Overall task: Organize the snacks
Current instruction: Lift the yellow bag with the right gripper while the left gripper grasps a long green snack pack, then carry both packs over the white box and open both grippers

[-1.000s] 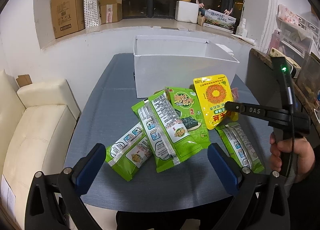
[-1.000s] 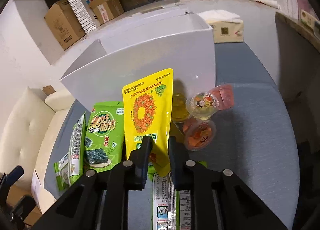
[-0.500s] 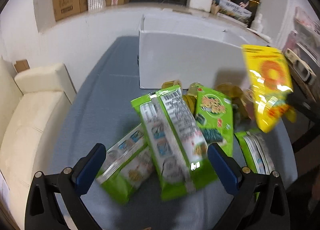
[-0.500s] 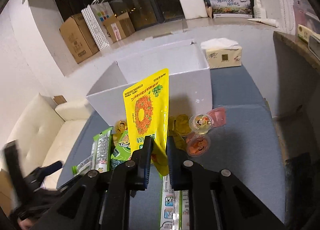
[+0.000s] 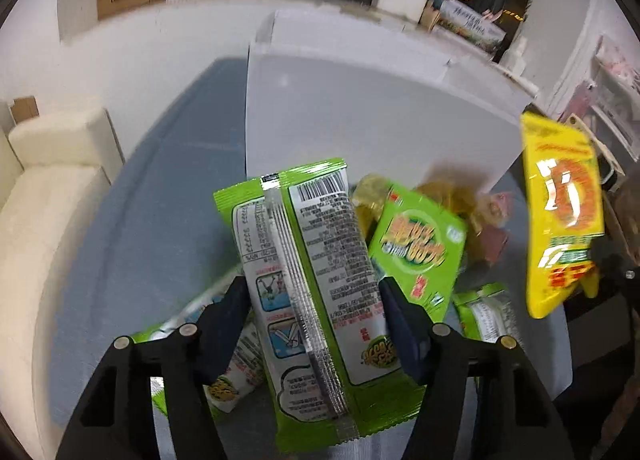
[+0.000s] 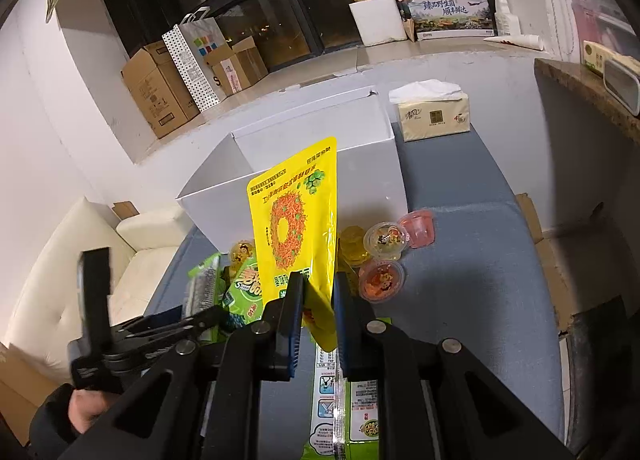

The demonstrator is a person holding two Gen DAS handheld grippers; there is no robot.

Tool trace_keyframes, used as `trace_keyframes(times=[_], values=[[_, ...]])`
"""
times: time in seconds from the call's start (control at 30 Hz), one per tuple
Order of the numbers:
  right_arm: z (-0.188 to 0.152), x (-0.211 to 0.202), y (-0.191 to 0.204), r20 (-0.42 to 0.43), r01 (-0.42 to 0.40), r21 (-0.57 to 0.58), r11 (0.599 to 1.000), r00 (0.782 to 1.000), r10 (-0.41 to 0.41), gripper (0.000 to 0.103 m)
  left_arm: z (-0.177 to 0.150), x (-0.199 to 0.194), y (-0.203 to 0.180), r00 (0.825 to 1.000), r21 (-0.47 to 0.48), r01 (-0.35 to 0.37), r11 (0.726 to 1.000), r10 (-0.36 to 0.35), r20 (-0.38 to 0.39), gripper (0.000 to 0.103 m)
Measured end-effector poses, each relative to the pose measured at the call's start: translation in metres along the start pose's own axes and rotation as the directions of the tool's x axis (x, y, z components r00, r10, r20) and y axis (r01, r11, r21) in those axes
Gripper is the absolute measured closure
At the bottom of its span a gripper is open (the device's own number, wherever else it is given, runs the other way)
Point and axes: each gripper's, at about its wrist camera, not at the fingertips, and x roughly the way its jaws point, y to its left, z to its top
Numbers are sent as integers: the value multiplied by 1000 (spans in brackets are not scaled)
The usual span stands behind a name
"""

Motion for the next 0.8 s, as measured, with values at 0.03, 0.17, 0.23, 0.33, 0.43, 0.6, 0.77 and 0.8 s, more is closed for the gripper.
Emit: trace_keyframes(times=[0.03, 0.17, 0.23, 0.33, 0.43, 0.6, 0.77, 0.8], values=[[0, -1, 1, 4, -1, 5, 1000, 1000, 1, 88, 1, -6, -1, 1000, 5, 7, 1000, -7, 16, 33], [7, -5, 3, 24, -22, 2, 1000, 999, 22, 88, 14, -40, -12, 992, 61, 25, 998, -32, 118, 33], [17, -5, 3, 35, -29, 4, 1000, 999, 29, 88, 30, -48, -21, 988, 107, 5, 994, -21, 150, 33], [42, 2, 6, 44, -39, -3, 999, 998, 39, 88, 64, -50, -29, 984, 127, 15, 992, -37, 175, 33], [71, 10, 6, 61, -54, -4, 999, 997, 54, 88, 98, -49, -34, 978, 159, -5, 987, -28, 206, 33], [124, 35, 6, 65, -58, -5, 998, 996, 58, 88, 161, -42, -40, 967, 194, -26, 981, -24, 252, 33], [163, 70, 8, 44, -39, -27, 999, 998, 40, 88, 198, 0, -37, 977, 218, -62, 974, 15, 215, 33], [169, 80, 8, 27, -35, -28, 999, 999, 36, 88, 201, 6, -36, 978, 217, -67, 974, 21, 207, 30]])
